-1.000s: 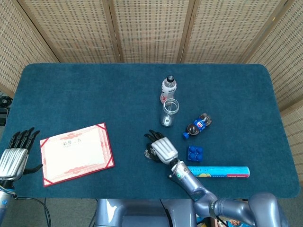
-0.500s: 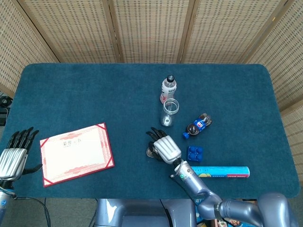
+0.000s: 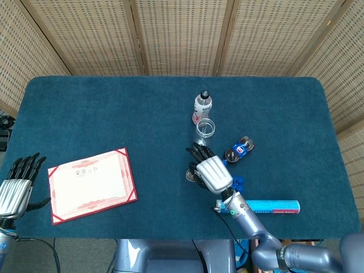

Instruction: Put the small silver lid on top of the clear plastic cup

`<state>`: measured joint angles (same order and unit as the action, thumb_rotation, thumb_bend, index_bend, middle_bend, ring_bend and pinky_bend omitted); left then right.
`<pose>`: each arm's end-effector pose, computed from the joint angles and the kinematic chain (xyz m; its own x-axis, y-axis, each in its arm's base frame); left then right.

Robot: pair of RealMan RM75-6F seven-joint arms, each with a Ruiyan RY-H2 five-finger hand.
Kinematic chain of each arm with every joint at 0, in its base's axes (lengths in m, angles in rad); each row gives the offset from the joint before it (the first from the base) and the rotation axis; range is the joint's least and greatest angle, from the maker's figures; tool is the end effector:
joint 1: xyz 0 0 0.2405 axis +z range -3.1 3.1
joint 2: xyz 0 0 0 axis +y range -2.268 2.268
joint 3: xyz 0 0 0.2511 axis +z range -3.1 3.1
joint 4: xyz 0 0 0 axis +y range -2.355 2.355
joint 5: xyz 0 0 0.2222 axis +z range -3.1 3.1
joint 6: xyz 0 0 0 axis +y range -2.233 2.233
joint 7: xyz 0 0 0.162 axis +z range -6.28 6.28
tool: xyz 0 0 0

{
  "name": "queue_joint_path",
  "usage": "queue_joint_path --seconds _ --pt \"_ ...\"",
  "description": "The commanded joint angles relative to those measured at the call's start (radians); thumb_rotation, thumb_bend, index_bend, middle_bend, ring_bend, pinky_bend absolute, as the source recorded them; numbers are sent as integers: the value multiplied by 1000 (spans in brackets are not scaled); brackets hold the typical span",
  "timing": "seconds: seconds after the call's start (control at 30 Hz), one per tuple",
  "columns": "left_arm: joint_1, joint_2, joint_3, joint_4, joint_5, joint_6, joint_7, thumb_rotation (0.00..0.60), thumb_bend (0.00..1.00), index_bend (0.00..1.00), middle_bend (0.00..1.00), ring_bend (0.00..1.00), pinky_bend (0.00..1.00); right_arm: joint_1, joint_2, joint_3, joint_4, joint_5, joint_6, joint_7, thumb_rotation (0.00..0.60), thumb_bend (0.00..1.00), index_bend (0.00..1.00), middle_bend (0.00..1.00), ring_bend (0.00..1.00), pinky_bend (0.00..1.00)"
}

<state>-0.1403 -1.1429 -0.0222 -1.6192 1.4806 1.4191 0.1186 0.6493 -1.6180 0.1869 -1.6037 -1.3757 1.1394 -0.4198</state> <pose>-0.3054 0.2097 0.1242 0.4767 0.0722 0.8761 0.8790 -0.0503 -0.4741 -0.0867 -0.3117 -0.0308 0.3783 -0.0765 0.9225 -0.8048 -0.5196 0.2870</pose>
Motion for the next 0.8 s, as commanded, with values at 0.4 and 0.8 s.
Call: queue_joint_path --seconds 0.4,0.8 --pt "2 1 -5 1 -9 1 -2 600 127 0 0 0 0 21 138 95 -166 89 16 -119 600 575 595 224 31 214" --pt "3 4 -18 12 -33 -3 -13 600 127 0 0 0 0 95 188 195 -178 210 -10 -170 600 574 595 222 31 214"
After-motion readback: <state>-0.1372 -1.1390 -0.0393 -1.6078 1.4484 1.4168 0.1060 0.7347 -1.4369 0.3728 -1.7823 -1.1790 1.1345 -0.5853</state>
